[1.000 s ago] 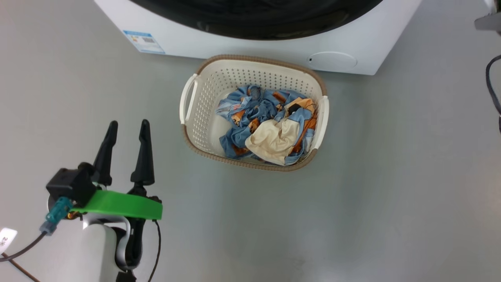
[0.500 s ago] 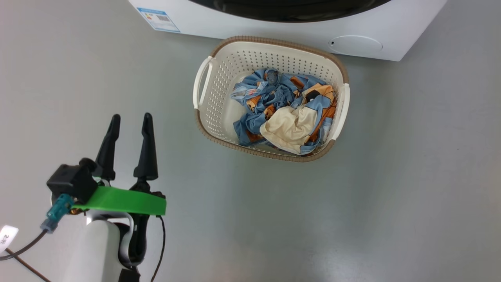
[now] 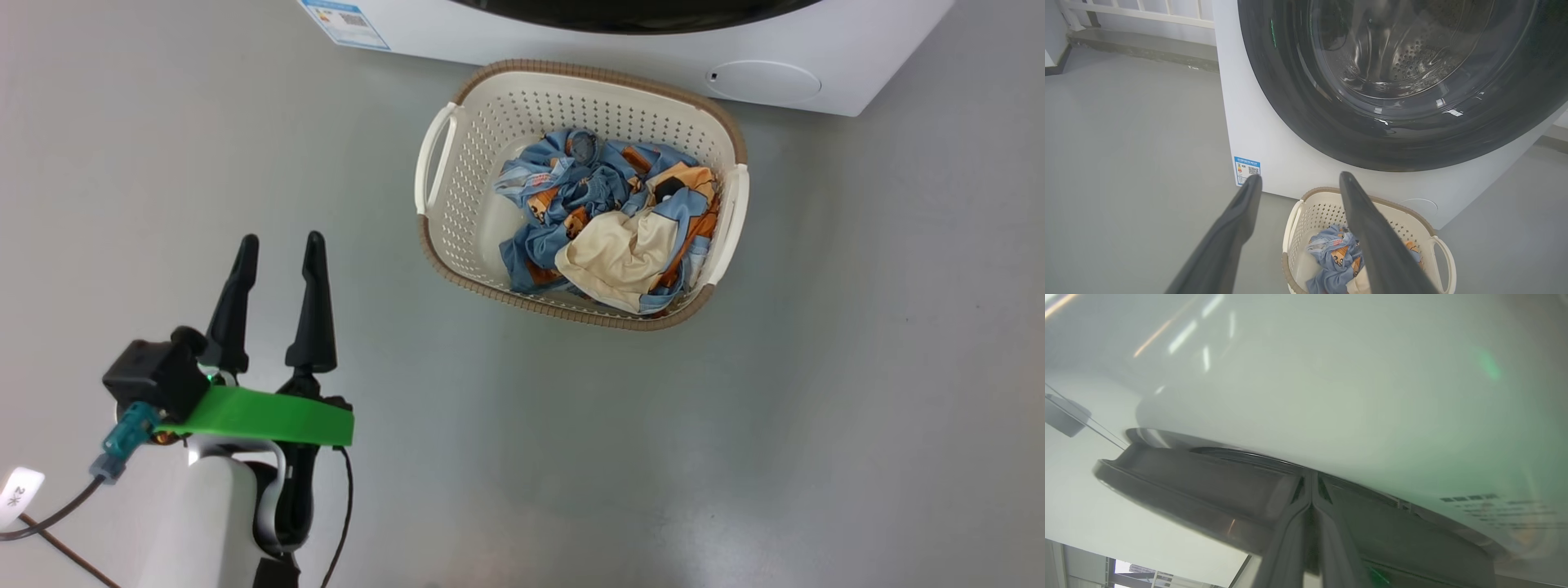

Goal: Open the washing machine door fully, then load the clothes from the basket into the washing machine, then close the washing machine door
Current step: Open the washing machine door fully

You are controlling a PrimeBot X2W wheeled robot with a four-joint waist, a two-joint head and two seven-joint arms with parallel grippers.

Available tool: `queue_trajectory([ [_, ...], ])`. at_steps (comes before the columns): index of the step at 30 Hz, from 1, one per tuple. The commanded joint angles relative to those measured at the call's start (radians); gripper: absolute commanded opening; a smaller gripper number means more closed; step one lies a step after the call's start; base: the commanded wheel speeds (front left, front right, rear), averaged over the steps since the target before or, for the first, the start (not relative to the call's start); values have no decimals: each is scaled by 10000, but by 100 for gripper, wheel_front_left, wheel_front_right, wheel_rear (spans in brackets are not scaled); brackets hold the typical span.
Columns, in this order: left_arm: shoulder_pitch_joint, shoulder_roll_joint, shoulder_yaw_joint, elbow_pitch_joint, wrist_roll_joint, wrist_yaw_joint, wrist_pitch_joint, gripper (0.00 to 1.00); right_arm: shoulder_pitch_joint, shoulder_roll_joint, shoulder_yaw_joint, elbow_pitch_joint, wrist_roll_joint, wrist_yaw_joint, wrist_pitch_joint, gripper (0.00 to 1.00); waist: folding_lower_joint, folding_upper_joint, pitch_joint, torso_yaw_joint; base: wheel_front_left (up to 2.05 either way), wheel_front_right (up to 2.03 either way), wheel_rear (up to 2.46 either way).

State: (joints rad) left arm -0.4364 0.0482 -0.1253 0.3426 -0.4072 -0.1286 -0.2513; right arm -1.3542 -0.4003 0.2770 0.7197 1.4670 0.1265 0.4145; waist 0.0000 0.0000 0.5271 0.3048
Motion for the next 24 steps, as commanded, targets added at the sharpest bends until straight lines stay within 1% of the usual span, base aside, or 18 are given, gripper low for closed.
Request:
queue_trajectory([
  [1, -144, 261, 282, -214, -115, -21, -105, 100, -216, 304, 177, -64, -172, 42, 170, 0, 0, 0, 12, 27, 0, 0, 0],
  [6, -157, 226, 315, -157, -145, -21, -105, 100, -230, 553, 454, 134, -144, 42, 578, 0, 0, 0, 2, 39, 0, 0, 0],
  [9, -112, 206, 347, -75, -137, -21, -105, 100, -12, 623, 575, 114, -127, 42, 667, 0, 0, 0, -201, 24, 0, 0, 0],
  [17, 142, 203, 483, 44, -7, -21, -105, 100, 947, 671, 858, -14, 17, 42, 976, 0, 0, 0, -885, -116, 0, 0, 0],
  [24, 451, 311, 610, 194, 102, -21, -105, 100, 1913, 668, 1230, -286, 185, 42, 1543, 0, 0, 0, -1571, -282, 0, 0, 0],
])
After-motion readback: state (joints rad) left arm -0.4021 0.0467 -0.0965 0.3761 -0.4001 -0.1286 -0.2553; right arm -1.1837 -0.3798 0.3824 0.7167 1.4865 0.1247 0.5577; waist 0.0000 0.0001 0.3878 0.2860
